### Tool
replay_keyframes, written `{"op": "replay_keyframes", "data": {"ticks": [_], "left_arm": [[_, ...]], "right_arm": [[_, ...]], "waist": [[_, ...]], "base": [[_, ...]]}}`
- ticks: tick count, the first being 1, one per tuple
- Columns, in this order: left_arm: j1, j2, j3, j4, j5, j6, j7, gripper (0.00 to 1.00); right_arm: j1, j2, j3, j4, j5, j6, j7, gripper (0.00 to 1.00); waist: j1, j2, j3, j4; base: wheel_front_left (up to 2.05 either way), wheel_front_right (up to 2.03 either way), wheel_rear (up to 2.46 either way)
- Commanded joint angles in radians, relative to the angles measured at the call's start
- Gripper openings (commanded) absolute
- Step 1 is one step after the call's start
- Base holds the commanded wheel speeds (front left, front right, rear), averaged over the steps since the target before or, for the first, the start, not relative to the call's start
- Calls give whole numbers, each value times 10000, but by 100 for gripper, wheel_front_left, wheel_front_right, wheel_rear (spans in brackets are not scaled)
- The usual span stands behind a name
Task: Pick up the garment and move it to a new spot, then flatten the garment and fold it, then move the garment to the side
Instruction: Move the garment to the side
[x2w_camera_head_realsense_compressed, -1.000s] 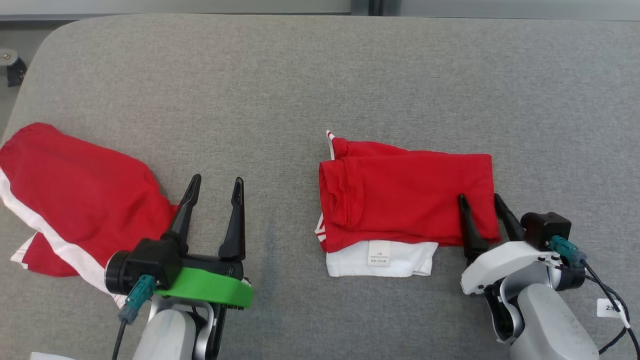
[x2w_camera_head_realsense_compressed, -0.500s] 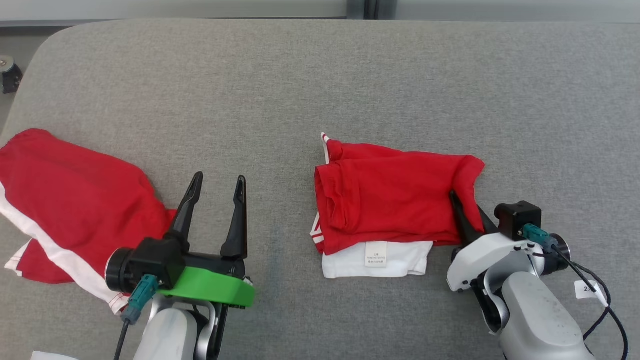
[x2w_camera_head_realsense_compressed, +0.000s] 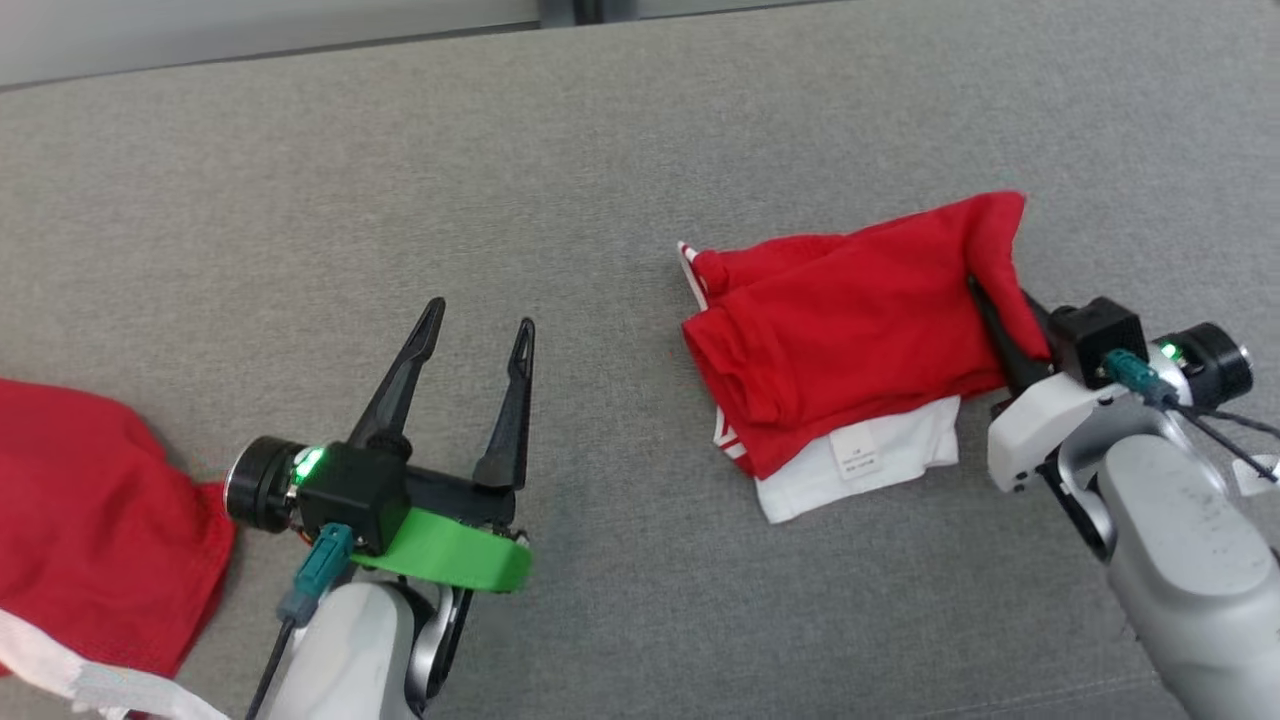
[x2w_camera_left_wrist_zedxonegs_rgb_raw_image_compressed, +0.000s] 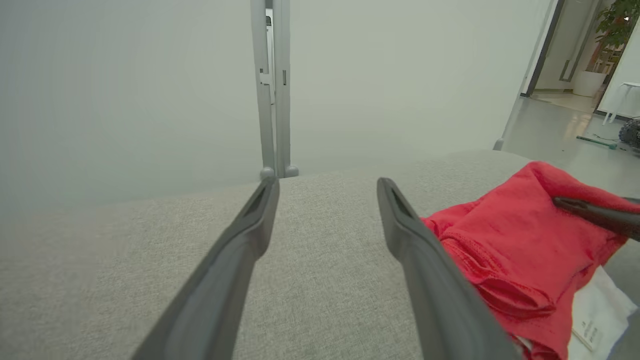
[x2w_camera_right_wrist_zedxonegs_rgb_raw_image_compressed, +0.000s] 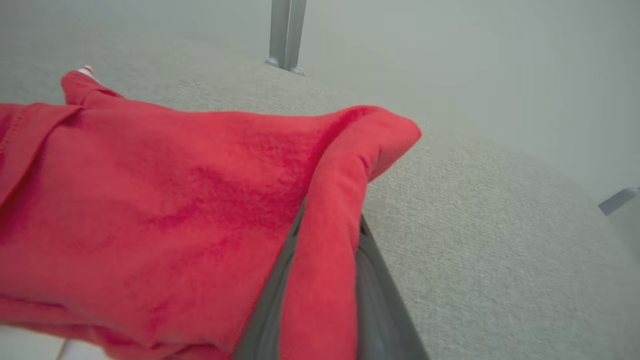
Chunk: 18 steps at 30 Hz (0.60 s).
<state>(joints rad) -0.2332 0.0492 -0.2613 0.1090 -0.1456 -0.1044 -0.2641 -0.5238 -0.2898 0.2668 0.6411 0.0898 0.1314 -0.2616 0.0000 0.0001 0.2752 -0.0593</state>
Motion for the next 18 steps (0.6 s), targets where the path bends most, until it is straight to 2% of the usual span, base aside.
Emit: {"op": "replay_keyframes", "data": {"ticks": [1,8,18], "left_arm": [[-336,57,-48,-41,221,-72,1,100],[-1651,445,-570,-79,665,-228,0,100],[-3355,1172,-1241,-313,646,-266,0,100]], "right_arm": [[-374,-267,123,-40,126,-13,-27,0],[-1714,-1436,-195,354,421,-13,-39,0],[-3085,-2619,-1037,790,-652,-15,-37,0]], "waist": [[0,-1,923,-860],[0,-1,2406,-1472],[0,-1,3917,-1739]], "base": [[0,0,0],[0,0,0],[0,0,0]]}}
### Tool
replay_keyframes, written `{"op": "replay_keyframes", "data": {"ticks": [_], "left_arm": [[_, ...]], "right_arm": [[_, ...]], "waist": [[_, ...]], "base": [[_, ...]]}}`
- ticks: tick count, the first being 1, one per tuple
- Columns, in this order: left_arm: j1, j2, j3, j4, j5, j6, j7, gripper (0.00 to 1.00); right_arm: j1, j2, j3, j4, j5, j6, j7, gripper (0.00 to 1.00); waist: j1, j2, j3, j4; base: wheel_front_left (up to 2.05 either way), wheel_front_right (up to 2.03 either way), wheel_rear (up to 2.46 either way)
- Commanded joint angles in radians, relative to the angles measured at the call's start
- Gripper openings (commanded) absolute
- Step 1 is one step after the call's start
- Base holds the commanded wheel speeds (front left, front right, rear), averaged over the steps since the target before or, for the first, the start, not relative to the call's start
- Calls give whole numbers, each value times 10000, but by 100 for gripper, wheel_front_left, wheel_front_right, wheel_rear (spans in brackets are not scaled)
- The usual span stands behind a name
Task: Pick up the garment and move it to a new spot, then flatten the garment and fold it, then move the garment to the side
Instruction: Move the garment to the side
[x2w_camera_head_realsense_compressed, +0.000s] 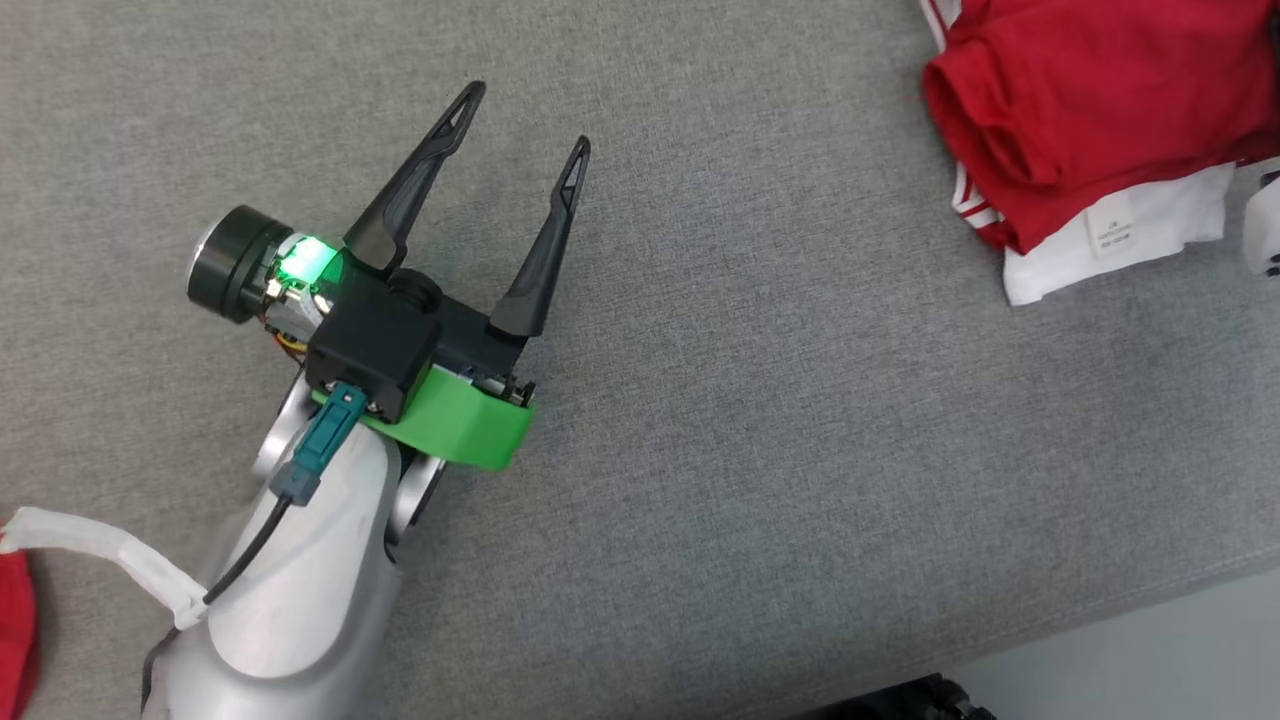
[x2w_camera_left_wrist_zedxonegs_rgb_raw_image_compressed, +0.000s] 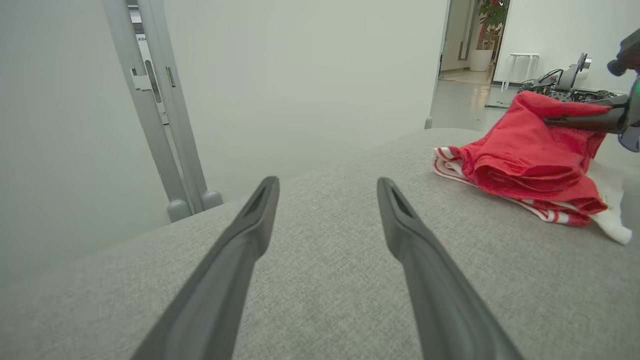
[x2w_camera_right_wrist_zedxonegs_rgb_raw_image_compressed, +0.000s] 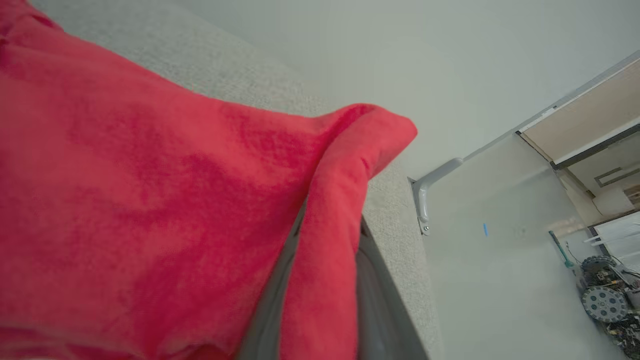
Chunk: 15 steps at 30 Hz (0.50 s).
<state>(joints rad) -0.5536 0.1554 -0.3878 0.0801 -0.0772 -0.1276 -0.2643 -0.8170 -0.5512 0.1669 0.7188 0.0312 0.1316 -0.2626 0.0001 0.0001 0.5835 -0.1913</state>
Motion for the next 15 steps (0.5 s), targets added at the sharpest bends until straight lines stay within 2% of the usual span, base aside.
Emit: {"op": "replay_keyframes", "data": {"ticks": [1,14,15], "left_arm": [[-268,166,-46,-60,-75,-32,2,100],[-555,249,-187,-343,-259,-33,2,100],[-520,226,-180,-326,-282,-33,2,100]], "right_arm": [[-239,-88,-203,107,-152,-17,-27,0],[-848,-428,-1819,935,-1120,-17,-27,0],[-874,-354,-1923,1059,-1114,-17,-27,19]], "waist": [[-1,-1,908,-404],[-1,-1,1097,58],[-1,-1,1050,96]], "base": [[0,0,0],[0,0,0],[0,0,0]]}}
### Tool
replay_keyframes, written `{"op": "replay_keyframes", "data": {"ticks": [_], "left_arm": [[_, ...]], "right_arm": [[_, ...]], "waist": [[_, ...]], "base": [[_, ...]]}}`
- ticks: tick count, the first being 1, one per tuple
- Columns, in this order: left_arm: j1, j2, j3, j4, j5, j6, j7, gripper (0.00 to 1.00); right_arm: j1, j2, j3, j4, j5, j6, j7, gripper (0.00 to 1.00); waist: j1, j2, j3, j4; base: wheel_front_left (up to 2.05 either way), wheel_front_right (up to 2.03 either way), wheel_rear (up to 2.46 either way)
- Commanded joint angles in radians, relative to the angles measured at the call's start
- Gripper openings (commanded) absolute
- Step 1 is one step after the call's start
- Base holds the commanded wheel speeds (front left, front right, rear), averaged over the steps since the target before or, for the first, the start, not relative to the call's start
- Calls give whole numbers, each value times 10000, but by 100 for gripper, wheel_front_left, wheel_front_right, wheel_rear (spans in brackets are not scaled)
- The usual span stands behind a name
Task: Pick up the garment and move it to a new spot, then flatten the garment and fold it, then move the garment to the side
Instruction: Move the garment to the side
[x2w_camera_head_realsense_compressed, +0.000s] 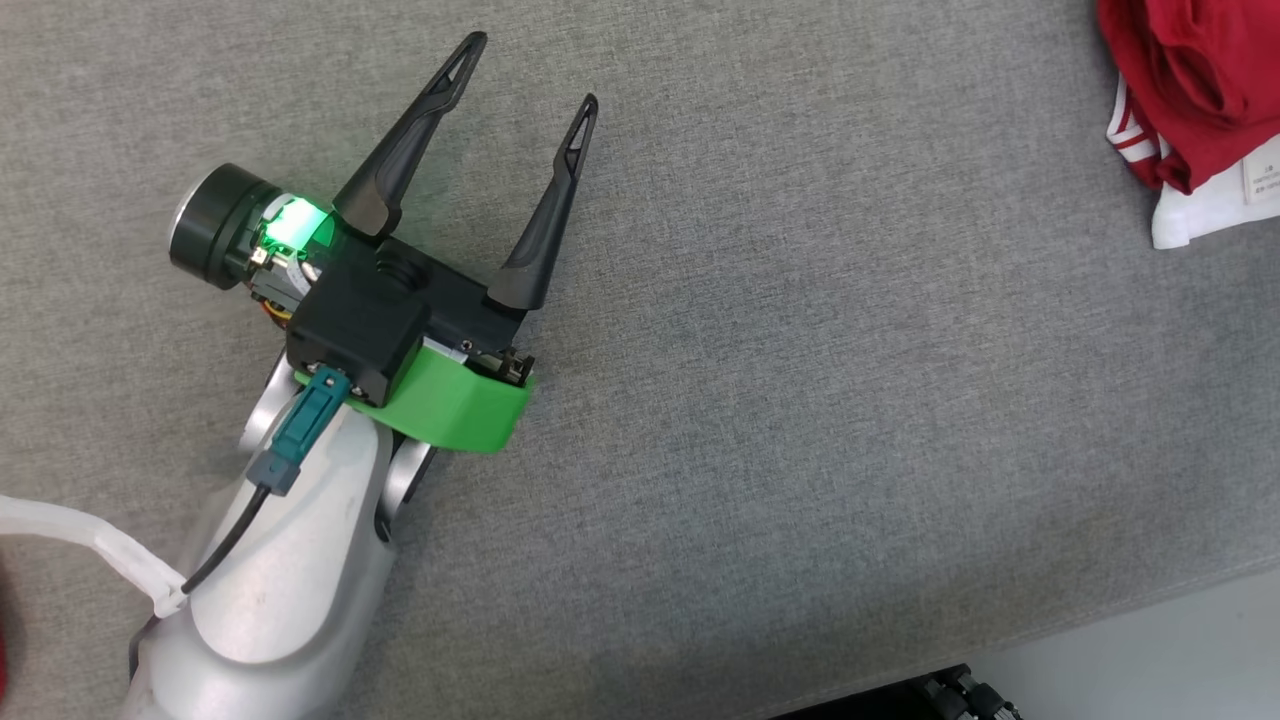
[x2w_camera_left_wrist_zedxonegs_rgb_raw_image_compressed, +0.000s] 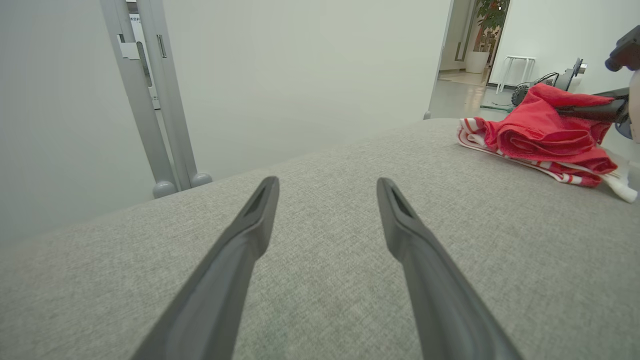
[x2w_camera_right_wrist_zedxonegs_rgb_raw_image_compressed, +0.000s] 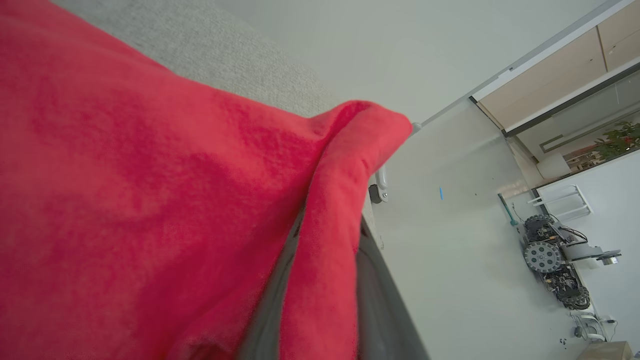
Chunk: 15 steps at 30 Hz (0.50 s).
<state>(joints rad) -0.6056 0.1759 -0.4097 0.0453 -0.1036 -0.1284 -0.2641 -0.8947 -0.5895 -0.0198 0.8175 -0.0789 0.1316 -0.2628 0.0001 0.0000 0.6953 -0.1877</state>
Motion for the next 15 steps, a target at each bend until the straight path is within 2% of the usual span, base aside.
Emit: {"op": "replay_keyframes", "data": {"ticks": [1,5,8,15], "left_arm": [[36,-9,63,26,-31,-26,0,100],[199,-186,182,57,-98,-26,0,100],[383,-366,395,93,-198,-25,0,100],[1124,-814,1016,237,-449,10,1,100]], "right_arm": [[-92,85,-95,199,-50,-17,-25,100],[-8,57,-131,-240,-403,-17,-25,100],[266,270,-227,-725,-469,-15,-25,100],[892,937,369,-2252,196,-15,-26,100]], "waist": [[-1,0,-118,87],[-1,0,-474,239],[-1,0,-955,317],[-1,0,-2444,575]], "base": [[0,0,0],[0,0,0],[0,0,0],[0,0,0]]}}
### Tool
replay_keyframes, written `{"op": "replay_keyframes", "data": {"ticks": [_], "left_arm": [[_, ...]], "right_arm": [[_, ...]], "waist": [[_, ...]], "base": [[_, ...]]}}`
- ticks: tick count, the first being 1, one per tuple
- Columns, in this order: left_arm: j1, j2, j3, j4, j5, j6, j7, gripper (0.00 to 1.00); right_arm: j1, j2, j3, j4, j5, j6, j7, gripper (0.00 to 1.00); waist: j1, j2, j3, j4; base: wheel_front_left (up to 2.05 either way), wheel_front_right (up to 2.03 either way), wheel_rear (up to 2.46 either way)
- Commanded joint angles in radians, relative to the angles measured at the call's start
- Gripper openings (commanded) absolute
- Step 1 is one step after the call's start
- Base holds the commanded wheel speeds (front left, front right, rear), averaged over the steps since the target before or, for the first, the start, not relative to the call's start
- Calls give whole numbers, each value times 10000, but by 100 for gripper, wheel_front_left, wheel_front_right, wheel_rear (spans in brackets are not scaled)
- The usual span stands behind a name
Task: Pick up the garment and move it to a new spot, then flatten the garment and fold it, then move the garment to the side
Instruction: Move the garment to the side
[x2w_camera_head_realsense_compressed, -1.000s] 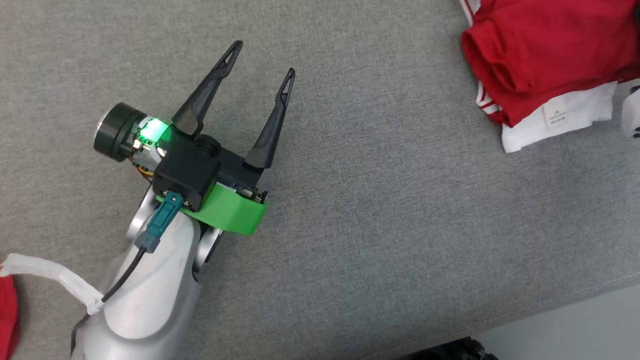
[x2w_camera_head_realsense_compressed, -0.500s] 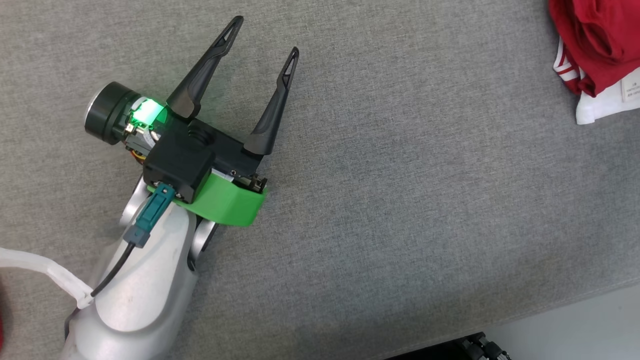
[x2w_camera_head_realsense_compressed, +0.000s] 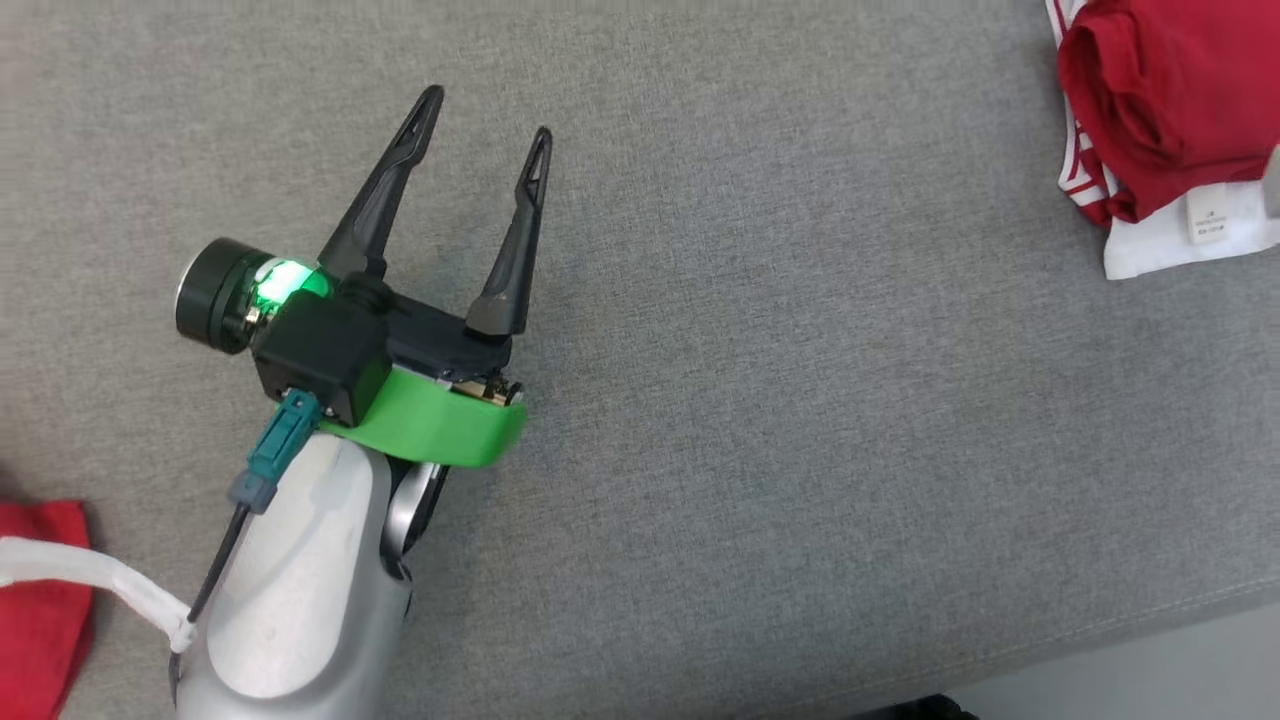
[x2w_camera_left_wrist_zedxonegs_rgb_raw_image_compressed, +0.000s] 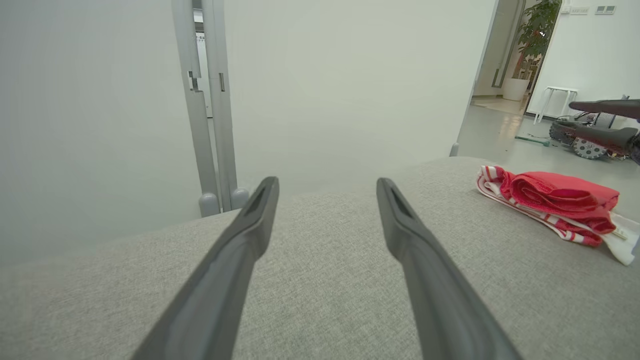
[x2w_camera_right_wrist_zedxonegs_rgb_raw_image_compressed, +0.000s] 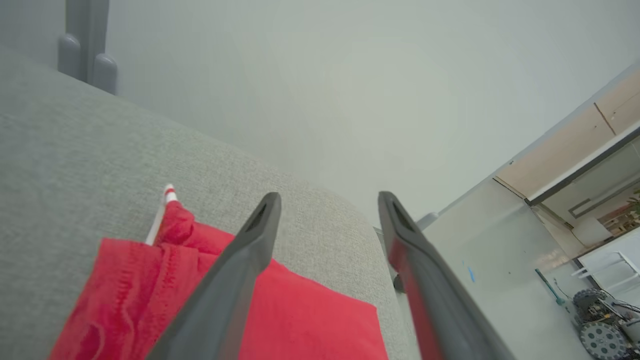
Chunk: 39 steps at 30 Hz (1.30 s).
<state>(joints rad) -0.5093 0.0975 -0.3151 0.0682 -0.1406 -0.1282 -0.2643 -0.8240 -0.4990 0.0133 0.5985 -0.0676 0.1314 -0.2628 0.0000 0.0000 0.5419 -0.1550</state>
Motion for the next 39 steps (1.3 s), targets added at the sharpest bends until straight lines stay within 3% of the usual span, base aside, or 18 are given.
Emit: {"op": "replay_keyframes", "data": {"ticks": [1,7,13,19,26,31,39], "left_arm": [[271,-72,175,24,-115,20,2,100],[1166,-326,1053,53,-365,136,2,100],[2134,-422,1865,158,-562,243,2,100],[2966,-466,2075,361,-814,224,2,100],[3793,-462,1861,519,-1300,498,2,100],[4224,-460,1730,669,-1318,411,2,100],[4579,-461,1464,760,-1232,620,2,100]], "right_arm": [[303,104,162,-263,197,-14,-26,100],[1116,548,1061,-1485,1006,-14,-26,100],[2205,1482,1284,-2445,1803,-14,-26,100],[3829,2867,423,-3296,2344,-12,-26,100],[5759,3974,-159,-4381,1818,-12,-26,100],[6733,4348,-364,-4742,1709,-11,-26,100],[7417,4477,-266,-4973,2108,-11,-26,100]], "waist": [[0,0,-1118,308],[0,0,-2281,734],[0,0,-3185,1165],[0,0,-3817,1597],[0,0,-4365,1824],[0,0,-4559,1867],[0,0,-4619,1872]], "base": [[0,0,0],[0,0,0],[0,0,0],[0,0,0],[0,0,0],[0,0,0],[0,0,0]]}}
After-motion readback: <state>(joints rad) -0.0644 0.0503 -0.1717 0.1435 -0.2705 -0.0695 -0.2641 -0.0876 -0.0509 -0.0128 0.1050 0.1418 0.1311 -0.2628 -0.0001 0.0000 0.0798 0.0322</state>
